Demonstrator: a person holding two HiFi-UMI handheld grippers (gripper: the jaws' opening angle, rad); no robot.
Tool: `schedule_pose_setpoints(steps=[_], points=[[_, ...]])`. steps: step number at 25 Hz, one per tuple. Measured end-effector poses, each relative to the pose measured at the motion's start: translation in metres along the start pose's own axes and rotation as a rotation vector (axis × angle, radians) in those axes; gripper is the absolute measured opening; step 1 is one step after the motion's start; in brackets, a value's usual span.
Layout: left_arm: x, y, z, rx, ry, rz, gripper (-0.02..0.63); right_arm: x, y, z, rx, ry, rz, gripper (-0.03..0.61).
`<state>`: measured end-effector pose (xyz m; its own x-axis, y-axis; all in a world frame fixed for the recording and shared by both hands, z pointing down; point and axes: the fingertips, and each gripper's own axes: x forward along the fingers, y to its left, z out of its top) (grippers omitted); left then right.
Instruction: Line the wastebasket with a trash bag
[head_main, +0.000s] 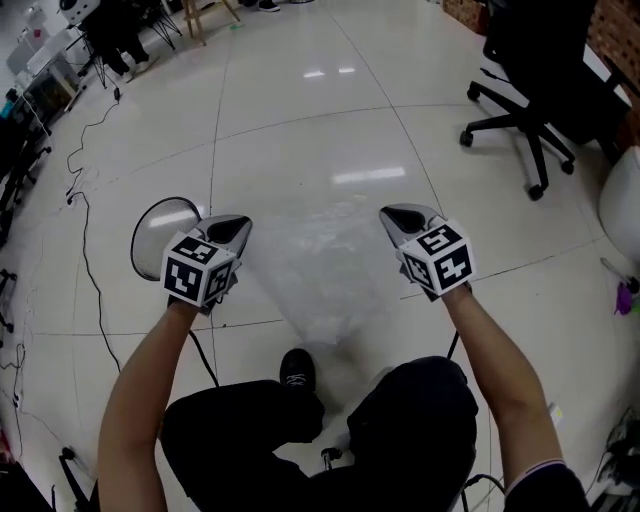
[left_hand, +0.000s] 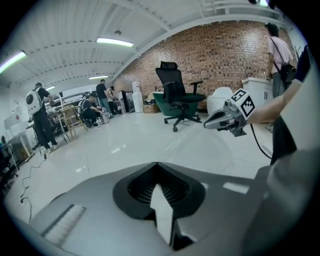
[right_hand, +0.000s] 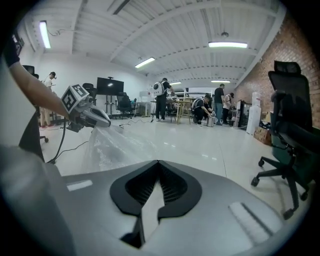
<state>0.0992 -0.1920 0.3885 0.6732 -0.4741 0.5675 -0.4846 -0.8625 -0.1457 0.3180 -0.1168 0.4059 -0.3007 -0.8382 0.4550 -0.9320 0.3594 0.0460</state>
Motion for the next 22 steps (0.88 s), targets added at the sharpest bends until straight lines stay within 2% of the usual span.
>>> schedule_pose_setpoints(steps=[9,22], points=[[-0.111,0.03,-0.007,-0.045,-0.065,0.13,0.011,-0.006,0.076,0.08,-0.152,-0.06,0.098,0.002],[-0.248,0.043,-0.062,-0.144,-0.037,0.304,0.011,0.013,0.195,0.133,-0.29,-0.087,0.294,0.002]])
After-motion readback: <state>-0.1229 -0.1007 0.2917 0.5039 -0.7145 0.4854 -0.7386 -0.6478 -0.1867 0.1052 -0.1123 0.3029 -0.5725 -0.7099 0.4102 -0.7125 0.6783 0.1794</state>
